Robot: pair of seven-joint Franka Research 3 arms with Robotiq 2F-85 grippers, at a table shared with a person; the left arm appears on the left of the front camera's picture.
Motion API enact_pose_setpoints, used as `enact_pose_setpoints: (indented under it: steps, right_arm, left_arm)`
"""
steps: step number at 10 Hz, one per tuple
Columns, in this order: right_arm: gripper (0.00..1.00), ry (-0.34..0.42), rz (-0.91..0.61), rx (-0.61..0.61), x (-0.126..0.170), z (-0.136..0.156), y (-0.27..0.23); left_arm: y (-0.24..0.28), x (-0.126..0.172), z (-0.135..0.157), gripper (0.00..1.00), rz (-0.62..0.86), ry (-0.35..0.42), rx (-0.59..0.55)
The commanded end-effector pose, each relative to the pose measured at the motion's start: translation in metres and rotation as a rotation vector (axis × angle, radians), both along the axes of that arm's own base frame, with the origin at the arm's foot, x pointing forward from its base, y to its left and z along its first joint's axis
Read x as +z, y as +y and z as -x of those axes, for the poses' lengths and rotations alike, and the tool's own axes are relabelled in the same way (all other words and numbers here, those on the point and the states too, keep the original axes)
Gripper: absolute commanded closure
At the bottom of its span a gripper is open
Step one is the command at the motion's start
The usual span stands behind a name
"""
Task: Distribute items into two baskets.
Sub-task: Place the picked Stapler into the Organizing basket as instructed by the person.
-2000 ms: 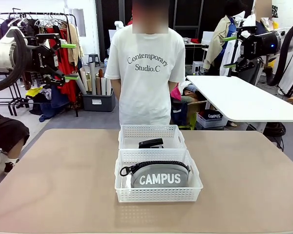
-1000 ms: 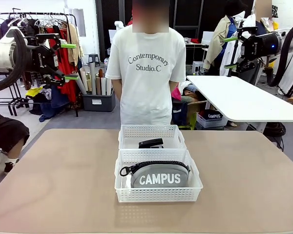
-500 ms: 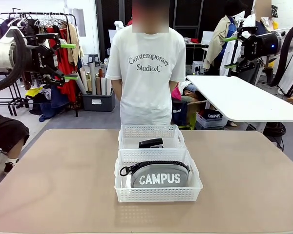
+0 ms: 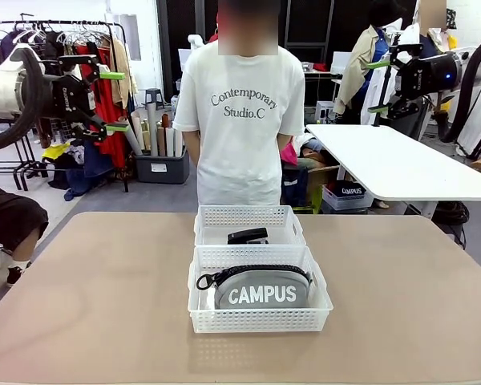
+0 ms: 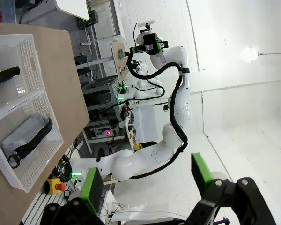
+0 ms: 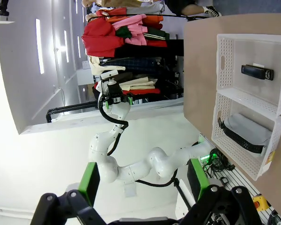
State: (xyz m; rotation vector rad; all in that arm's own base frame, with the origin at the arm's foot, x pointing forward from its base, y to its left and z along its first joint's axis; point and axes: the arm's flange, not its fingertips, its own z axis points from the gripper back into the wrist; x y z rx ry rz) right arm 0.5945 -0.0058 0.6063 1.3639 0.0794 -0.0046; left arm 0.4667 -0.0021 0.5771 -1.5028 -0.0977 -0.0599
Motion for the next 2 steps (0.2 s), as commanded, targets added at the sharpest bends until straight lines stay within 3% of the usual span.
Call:
enact_pose_setpoints:
  steps: [1, 2]
  right_arm:
    - [0.0, -0.008, -0.002, 0.009, 0.003, -0.0023, 0.0001]
    - [0.0, -0.008, -0.002, 0.009, 0.003, -0.0023, 0.0001]
  left_arm:
    - [0.0002, 0.0028, 0.0013, 0.0, 0.004, 0.005, -0.006]
    - [0.0002, 0.0028, 0.0013, 0.0, 0.004, 0.005, -0.006]
